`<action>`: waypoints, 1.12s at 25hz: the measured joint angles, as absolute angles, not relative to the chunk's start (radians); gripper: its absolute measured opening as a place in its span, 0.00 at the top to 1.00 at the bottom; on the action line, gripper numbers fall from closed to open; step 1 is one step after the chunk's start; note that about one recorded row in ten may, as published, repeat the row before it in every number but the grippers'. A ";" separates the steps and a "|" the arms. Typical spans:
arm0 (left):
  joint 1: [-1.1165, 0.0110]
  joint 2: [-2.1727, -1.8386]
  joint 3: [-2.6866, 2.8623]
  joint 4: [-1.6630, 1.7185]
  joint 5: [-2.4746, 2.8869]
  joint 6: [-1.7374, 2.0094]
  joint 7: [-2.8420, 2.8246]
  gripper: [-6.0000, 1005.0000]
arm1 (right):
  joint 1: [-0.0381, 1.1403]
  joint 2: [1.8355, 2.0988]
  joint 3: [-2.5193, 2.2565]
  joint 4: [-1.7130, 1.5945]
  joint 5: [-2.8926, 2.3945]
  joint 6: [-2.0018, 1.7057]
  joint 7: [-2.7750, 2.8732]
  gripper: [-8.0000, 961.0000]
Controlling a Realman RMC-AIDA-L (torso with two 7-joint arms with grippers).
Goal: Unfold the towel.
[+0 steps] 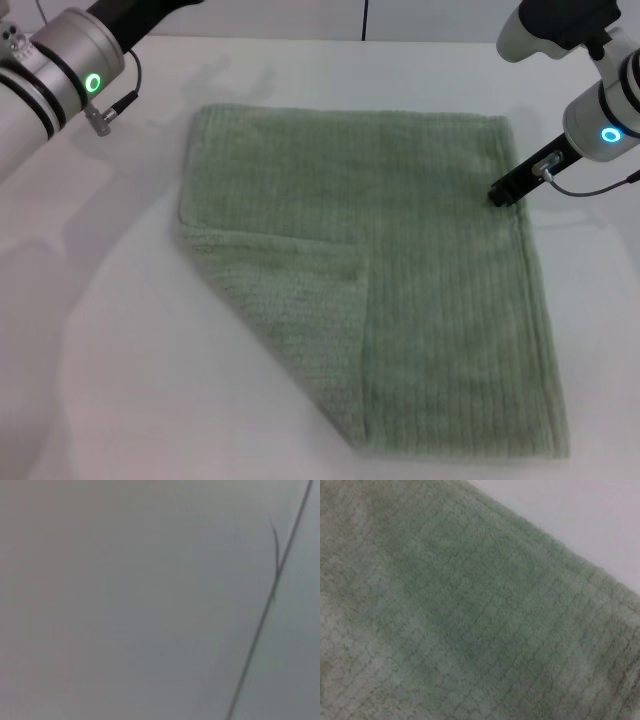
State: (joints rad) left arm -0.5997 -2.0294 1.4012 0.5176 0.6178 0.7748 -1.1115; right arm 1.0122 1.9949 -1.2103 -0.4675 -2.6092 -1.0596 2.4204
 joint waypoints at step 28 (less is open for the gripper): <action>-0.736 -1.978 1.158 0.806 1.928 1.070 -2.100 0.29 | 1.023 1.993 -1.210 -0.463 -2.609 -1.054 2.411 0.99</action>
